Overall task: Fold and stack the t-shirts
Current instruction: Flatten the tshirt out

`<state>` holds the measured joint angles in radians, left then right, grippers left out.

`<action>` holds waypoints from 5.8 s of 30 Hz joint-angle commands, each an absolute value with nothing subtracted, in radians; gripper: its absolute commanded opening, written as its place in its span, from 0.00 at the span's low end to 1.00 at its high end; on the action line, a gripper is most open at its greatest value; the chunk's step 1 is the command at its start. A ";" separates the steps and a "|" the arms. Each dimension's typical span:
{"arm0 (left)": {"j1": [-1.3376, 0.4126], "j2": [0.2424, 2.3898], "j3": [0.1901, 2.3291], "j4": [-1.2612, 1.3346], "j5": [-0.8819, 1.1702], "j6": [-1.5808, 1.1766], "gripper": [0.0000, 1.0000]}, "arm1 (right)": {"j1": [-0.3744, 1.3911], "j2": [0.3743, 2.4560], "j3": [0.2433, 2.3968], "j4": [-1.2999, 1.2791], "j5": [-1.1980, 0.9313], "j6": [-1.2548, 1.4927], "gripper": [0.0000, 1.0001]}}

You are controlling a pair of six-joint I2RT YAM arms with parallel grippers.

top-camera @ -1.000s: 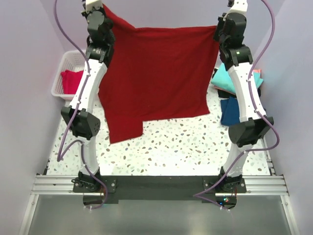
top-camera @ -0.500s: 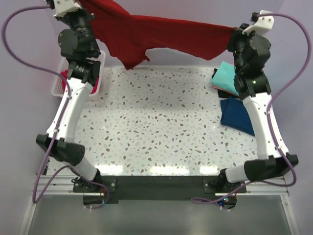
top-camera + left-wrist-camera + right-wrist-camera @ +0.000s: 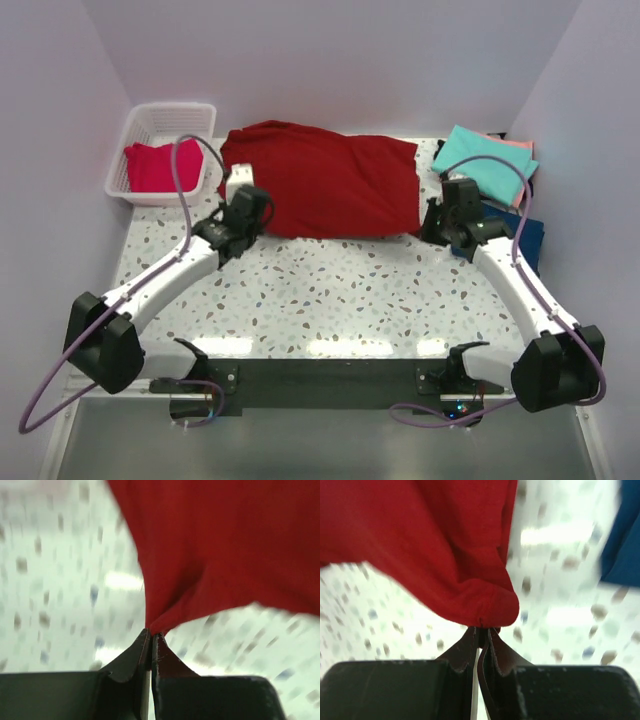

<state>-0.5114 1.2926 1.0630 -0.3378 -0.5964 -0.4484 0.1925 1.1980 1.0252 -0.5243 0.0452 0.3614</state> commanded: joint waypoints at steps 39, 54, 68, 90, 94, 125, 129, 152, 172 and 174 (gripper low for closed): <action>-0.603 1.014 0.808 -1.316 -0.264 -1.065 0.00 | 0.339 1.367 0.709 -0.963 0.063 0.719 0.00; -0.603 1.127 0.825 -1.316 -0.337 -1.084 0.27 | 0.344 1.238 0.880 -1.039 0.225 0.767 0.59; -0.603 1.244 0.925 -1.148 -0.435 -0.999 0.52 | 0.382 1.376 0.980 -0.816 0.149 0.649 0.56; -0.561 1.588 0.965 -0.979 -0.443 -0.928 0.54 | 0.403 1.693 0.983 -0.799 0.175 0.672 0.53; -0.561 1.577 0.916 -0.986 -0.416 -0.933 0.49 | 0.402 1.741 1.003 -0.808 0.210 0.695 0.52; -0.561 1.499 0.856 -1.063 -0.359 -0.893 0.30 | 0.224 1.726 1.223 -0.922 0.354 0.620 0.50; -0.561 1.483 0.900 -1.097 -0.402 -0.896 0.30 | 0.265 1.660 1.256 -0.962 0.359 0.607 0.50; -0.561 1.562 0.853 -0.954 -0.370 -0.922 0.28 | 0.538 1.658 1.039 -0.727 0.075 0.560 0.53; -0.554 1.434 0.802 -1.110 -0.302 -1.011 0.24 | 0.741 1.694 0.919 -0.709 0.051 0.644 0.52; -0.554 1.407 0.808 -1.130 -0.322 -1.031 0.24 | 0.749 1.680 0.908 -0.710 0.054 0.656 0.52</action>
